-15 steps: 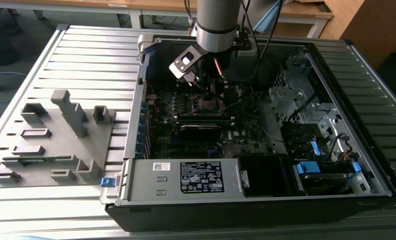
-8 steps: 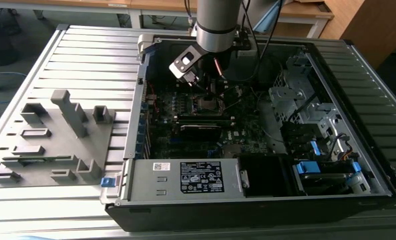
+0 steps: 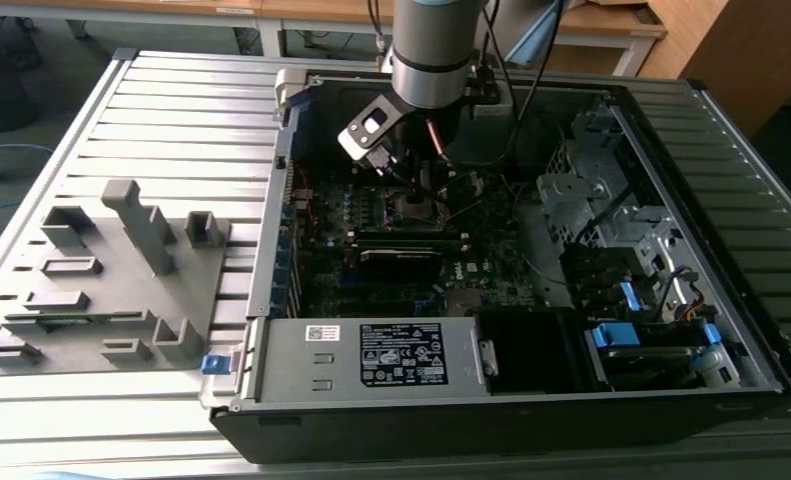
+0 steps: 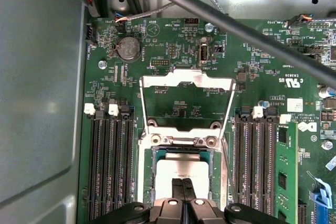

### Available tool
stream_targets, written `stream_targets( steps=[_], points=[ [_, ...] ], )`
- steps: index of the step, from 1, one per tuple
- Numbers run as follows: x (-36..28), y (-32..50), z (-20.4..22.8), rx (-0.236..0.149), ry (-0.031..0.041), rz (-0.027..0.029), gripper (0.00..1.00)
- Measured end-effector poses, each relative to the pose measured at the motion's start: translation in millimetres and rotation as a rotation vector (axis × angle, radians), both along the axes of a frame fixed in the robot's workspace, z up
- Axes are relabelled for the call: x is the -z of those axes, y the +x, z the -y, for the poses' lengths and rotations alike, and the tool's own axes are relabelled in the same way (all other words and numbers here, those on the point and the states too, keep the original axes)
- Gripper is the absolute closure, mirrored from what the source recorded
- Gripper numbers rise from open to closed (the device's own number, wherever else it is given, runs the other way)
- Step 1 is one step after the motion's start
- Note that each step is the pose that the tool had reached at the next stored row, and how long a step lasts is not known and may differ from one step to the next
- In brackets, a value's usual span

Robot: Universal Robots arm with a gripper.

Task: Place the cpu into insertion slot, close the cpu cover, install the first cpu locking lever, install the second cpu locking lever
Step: 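Place the cpu into insertion slot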

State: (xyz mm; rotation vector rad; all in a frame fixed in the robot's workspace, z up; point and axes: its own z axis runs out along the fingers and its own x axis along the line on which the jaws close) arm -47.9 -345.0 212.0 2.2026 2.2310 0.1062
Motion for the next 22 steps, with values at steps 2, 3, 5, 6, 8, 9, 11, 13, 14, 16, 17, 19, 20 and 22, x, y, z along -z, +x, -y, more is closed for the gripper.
stream_targets(
  steps=[2, 3, 5, 6, 8, 9, 11, 13, 14, 16, 17, 19, 20, 22],
  points=[
    [0.2, 0.0, -1.2, 0.0, 0.0001, 0.0001, 0.89],
    [0.3, 0.0, -1.7, 0.0, 0.0001, 0.0, 0.89],
    [2.0, 0.0, -1.9, 0.0, 0.0003, 0.0001, 0.89],
    [3.4, 0.0, -2.0, 0.0, 0.0002, 0.0, 0.89],
    [6.5, 0.0, -2.0, 0.0, 0.0004, 0.0001, 0.89],
    [7.2, 0.0, -2.0, 0.0, 0.0003, 0.0001, 0.89],
    [7.4, -0.1, -1.9, 0.0, 0.0, -0.0001, 0.89],
    [8.6, 0.0, -2.0, 0.0, 0.0004, 0.0001, 0.89],
    [9.5, 0.0, -2.0, 0.0, 0.0004, 0.0001, 0.89],
    [10.8, 0.0, -2.0, 0.0, 0.0004, 0.0001, 0.89],
    [11.0, 0.0, -1.9, 0.0, 0.0002, 0.0, 0.89],
    [10.9, 0.0, -1.9, 0.0, 0.0001, -0.0001, 0.89],
    [11.0, 0.0, -1.9, 0.0, 0.0001, -0.0001, 0.89],
    [11.7, 0.0, -2.0, 0.0, 0.0005, 0.0002, 0.89]
  ],
)
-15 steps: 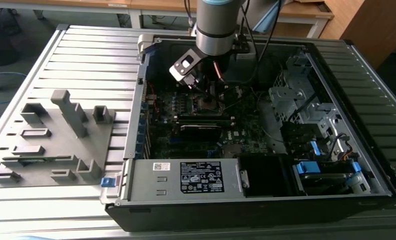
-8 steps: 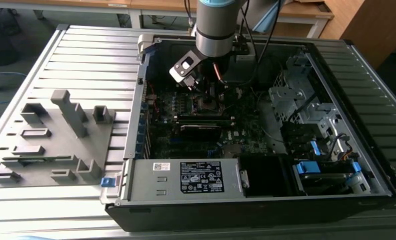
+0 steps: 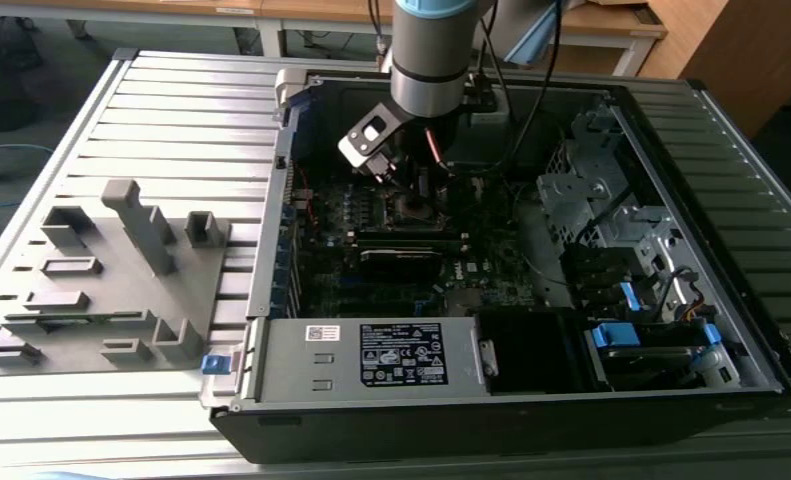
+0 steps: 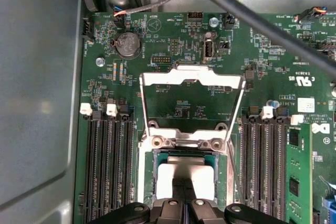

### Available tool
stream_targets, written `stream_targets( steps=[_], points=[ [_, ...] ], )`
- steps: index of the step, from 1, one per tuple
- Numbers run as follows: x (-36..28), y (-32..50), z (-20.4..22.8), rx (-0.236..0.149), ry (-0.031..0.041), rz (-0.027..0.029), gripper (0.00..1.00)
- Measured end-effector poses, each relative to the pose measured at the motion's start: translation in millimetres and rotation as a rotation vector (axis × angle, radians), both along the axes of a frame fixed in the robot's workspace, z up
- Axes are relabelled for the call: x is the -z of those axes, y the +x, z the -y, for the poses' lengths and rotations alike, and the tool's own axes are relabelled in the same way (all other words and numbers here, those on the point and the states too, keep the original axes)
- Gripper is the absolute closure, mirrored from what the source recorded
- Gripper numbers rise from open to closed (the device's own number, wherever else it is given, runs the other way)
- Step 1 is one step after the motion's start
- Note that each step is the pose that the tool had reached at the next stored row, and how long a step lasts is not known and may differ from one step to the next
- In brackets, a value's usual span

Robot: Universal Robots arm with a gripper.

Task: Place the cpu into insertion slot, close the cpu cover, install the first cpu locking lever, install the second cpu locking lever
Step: 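Place the cpu into insertion slot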

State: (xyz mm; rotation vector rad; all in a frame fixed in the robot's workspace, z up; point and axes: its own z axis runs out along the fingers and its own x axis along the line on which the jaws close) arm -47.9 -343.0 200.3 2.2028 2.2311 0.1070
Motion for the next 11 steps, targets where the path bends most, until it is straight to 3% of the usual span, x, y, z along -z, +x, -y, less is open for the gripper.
stream_targets(
  steps=[11],
  points=[
    [1.9, -0.1, 0.2, 0.0, -0.0013, -0.0008, 0.89]
  ],
)
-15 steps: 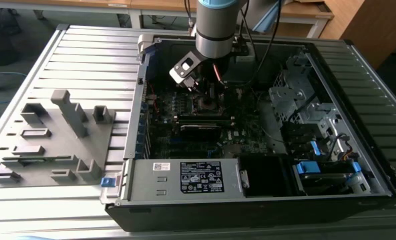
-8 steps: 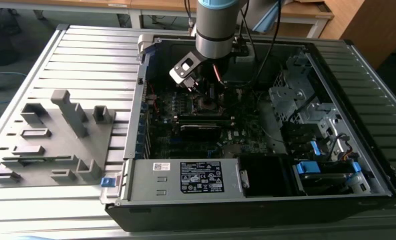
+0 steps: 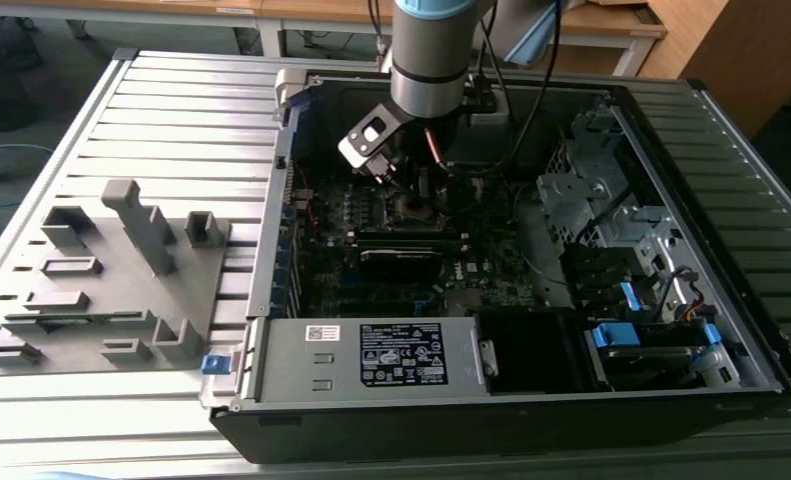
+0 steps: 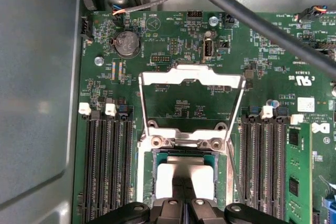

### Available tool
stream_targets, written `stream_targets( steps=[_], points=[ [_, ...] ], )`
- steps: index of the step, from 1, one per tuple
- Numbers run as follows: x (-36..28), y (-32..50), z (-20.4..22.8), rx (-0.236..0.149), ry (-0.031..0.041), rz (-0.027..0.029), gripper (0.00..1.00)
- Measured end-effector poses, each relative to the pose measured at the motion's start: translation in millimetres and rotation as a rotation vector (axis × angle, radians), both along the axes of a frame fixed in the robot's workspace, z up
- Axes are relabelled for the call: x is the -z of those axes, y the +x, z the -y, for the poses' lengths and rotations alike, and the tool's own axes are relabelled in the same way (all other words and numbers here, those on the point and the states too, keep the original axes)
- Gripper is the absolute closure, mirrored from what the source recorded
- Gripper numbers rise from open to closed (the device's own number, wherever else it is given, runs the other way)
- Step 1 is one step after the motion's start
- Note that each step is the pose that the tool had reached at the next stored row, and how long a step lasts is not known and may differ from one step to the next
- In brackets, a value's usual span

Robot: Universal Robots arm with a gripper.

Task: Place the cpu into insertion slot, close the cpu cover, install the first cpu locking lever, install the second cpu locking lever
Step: 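Place the cpu into insertion slot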

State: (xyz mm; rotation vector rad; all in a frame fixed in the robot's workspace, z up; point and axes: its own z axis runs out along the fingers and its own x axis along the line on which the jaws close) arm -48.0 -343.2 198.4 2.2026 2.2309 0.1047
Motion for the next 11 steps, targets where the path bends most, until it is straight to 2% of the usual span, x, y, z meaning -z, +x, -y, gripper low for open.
stream_targets(
  steps=[8, 9, 11],
  points=[
    [-0.5, 0.2, -0.4, 0.0, 0.0022, 0.0014, 0.89],
    [-2.1, 0.4, -0.7, 0.0, 0.0041, 0.0024, 0.89],
    [-9.0, 0.1, -0.1, 0.0, 0.0009, 0.0006, 0.89]
  ],
)
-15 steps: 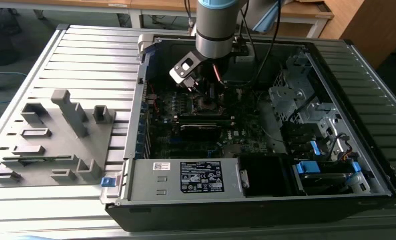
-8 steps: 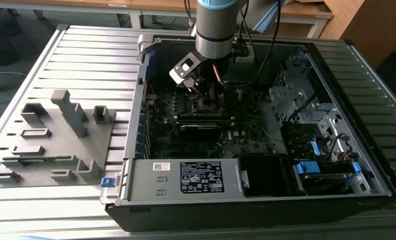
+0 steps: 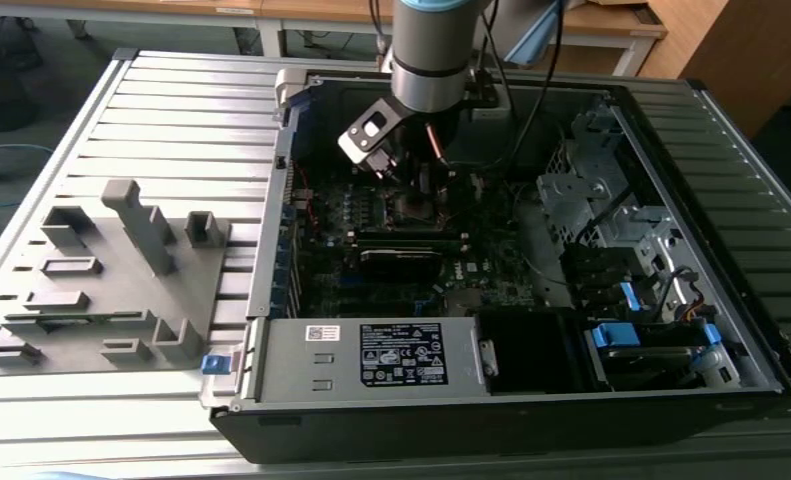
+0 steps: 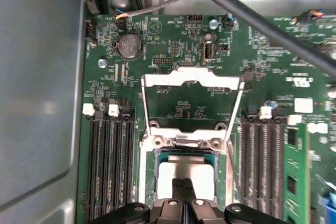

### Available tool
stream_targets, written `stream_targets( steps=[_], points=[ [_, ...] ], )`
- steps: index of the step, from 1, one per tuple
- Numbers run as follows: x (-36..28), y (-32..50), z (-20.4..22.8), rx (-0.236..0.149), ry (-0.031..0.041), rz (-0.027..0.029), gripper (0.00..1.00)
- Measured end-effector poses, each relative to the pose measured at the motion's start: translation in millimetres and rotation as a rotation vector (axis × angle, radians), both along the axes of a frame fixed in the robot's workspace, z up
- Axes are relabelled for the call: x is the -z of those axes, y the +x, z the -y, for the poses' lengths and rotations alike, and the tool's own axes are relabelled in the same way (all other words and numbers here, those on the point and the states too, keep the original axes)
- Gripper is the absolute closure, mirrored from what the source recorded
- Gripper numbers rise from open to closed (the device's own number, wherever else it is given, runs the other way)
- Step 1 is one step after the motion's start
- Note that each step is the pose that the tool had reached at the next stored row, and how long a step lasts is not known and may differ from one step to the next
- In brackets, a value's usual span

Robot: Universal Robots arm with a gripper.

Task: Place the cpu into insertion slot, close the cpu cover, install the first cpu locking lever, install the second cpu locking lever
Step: 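Place the cpu into insertion slot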

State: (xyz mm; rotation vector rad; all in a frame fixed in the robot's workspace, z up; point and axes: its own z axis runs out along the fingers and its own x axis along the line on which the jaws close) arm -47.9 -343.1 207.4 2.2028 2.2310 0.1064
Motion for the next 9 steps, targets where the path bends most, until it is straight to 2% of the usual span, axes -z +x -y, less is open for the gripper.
stream_targets(
  steps=[4, 9],
  points=[
    [-11.5, 0.0, 0.0, 0.0, 0.0002, 0.0001, 0.89],
    [-20.1, 0.0, 0.0, 0.0, 0.0, 0.0001, 0.89]
  ],
)
